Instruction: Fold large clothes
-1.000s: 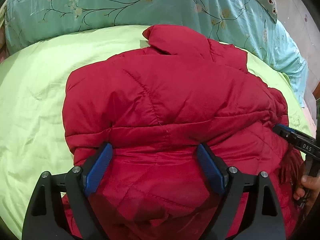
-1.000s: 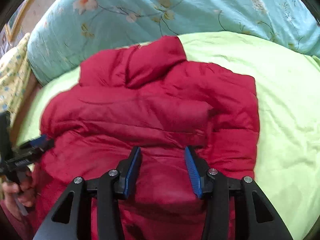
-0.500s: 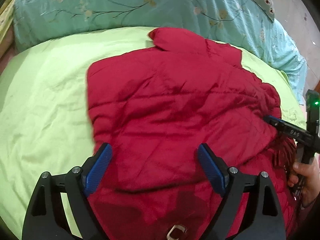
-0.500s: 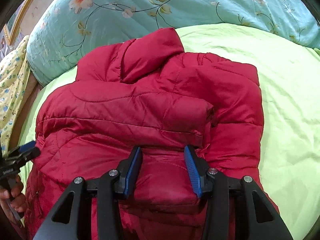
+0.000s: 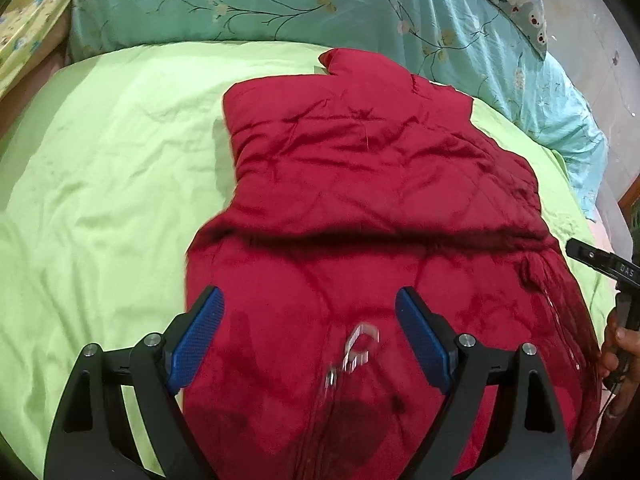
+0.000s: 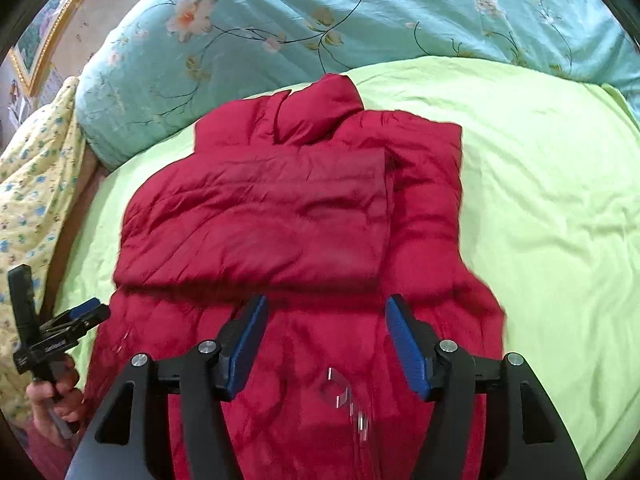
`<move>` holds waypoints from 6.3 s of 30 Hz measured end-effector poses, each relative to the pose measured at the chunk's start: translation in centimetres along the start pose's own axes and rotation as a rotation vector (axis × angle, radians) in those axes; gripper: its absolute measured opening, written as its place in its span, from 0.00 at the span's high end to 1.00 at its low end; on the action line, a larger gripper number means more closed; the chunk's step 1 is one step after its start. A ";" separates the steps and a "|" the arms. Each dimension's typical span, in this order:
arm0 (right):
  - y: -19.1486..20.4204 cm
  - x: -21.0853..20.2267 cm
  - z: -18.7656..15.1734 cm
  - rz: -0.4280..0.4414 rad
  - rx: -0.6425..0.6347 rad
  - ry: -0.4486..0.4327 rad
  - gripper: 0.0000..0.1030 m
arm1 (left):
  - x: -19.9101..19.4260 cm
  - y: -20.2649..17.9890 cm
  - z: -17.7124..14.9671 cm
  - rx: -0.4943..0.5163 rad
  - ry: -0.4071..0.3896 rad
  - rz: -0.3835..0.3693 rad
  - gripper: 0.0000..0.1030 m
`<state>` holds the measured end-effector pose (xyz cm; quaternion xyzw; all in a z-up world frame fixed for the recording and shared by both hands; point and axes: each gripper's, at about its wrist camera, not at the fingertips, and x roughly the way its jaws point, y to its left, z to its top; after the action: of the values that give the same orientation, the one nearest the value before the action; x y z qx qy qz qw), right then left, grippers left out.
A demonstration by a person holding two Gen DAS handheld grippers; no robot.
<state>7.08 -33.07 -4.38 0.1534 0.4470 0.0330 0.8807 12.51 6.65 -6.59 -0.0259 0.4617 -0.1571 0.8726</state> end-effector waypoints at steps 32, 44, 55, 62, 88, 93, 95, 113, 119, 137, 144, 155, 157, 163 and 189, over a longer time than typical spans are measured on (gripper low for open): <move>-2.6 -8.2 -15.6 -0.041 -0.061 0.226 0.53 | -7.7 3.2 -11.1 0.004 0.065 0.058 0.14; -2.5 -10.9 -17.7 0.031 -0.059 0.257 0.59 | -8.5 4.3 -14.3 0.021 0.147 0.019 0.14; -2.0 -11.0 -18.3 0.067 -0.078 0.253 0.56 | -8.3 2.2 -16.5 0.081 0.218 -0.078 0.19; -2.1 -11.3 -18.6 0.080 -0.072 0.256 0.58 | -8.3 1.3 -17.1 0.096 0.248 -0.132 0.41; -2.6 -16.8 -12.2 0.454 0.028 -0.170 0.80 | -13.4 3.1 -9.4 -0.092 -0.047 -0.257 0.83; -2.5 -16.8 -9.1 0.474 0.037 -0.248 0.81 | -13.7 2.2 -6.0 -0.057 -0.123 -0.246 0.83; -2.6 -16.5 -7.6 0.477 0.050 -0.273 0.81 | -13.8 2.1 -4.6 -0.053 -0.146 -0.248 0.83; -5.7 -9.8 4.3 0.290 0.208 -0.408 0.82 | -7.3 2.3 8.3 -0.115 -0.265 -0.151 0.82; -7.3 -5.4 7.5 0.245 0.277 -0.420 0.82 | -3.1 2.8 11.9 -0.132 -0.235 -0.095 0.82; -11.2 7.3 12.7 0.087 0.407 -0.376 0.80 | 10.7 4.7 18.2 -0.200 -0.120 0.009 0.79; -12.1 10.1 14.0 0.069 0.429 -0.349 0.80 | 13.5 4.9 19.6 -0.203 -0.103 0.027 0.79; -12.1 11.3 14.3 0.056 0.417 -0.331 0.79 | 10.2 5.4 18.6 -0.239 -0.134 -0.016 0.59; -12.0 11.3 14.4 0.048 0.414 -0.332 0.79 | 7.5 5.1 17.6 -0.223 -0.184 -0.001 0.48; -11.7 11.2 14.4 0.037 0.410 -0.335 0.76 | 0.6 3.3 14.5 -0.139 -0.313 -0.041 0.43; 1.4 10.4 12.6 -0.005 -0.135 -0.083 0.28 | 9.3 -3.5 12.9 0.080 -0.139 0.123 0.25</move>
<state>23.47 -32.75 -5.13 0.0936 0.4074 0.0544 0.9068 27.00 -0.73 -5.95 0.0265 0.3940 -0.1195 0.9109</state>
